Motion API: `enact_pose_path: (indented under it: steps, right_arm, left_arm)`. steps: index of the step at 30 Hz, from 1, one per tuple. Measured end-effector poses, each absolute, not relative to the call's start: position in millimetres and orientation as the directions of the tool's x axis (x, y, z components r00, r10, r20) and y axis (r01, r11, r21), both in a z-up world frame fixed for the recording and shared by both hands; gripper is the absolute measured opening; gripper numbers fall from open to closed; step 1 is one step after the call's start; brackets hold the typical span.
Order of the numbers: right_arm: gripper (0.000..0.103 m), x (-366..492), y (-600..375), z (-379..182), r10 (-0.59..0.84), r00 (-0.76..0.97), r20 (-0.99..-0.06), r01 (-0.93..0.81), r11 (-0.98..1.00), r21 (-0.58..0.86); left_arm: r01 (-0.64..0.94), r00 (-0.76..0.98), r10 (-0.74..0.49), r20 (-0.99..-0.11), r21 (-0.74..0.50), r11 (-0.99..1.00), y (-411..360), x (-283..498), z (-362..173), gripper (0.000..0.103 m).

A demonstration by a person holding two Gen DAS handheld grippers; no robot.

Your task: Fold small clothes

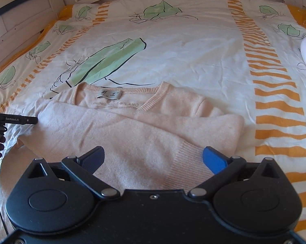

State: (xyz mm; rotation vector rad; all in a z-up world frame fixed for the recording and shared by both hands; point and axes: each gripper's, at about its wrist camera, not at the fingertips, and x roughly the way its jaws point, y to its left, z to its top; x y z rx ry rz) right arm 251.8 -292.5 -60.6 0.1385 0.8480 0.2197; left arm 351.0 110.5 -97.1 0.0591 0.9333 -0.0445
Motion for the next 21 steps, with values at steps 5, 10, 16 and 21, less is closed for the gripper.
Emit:
enact_pose_path:
  steps: [5, 10, 16, 21]
  right_arm:
    - [0.103, 250, -295, -58, 0.245, 0.650, -0.720, -0.129, 0.968, 0.214]
    - [0.103, 252, -301, -55, 0.236, 0.659, -0.714, -0.110, 0.969, 0.219]
    - [0.103, 252, -302, -54, 0.228, 0.657, -0.719, -0.102, 0.971, 0.215]
    - [0.103, 252, -299, -58, 0.230, 0.639, -0.734, -0.114, 0.972, 0.205]
  left_arm:
    - [0.009, 0.620, 0.057, -0.783, 0.079, 0.997, 113, 361, -99, 0.103]
    - [-0.059, 0.646, 0.046, -0.762, 0.011, 0.998, 125, 362, -87, 0.103]
    - [0.092, 0.740, -0.117, -0.662, -0.073, 0.993, 94, 357, -59, 0.103]
    - [0.158, 0.655, -0.018, -0.755, 0.114, 0.981, 67, 361, -91, 0.103]
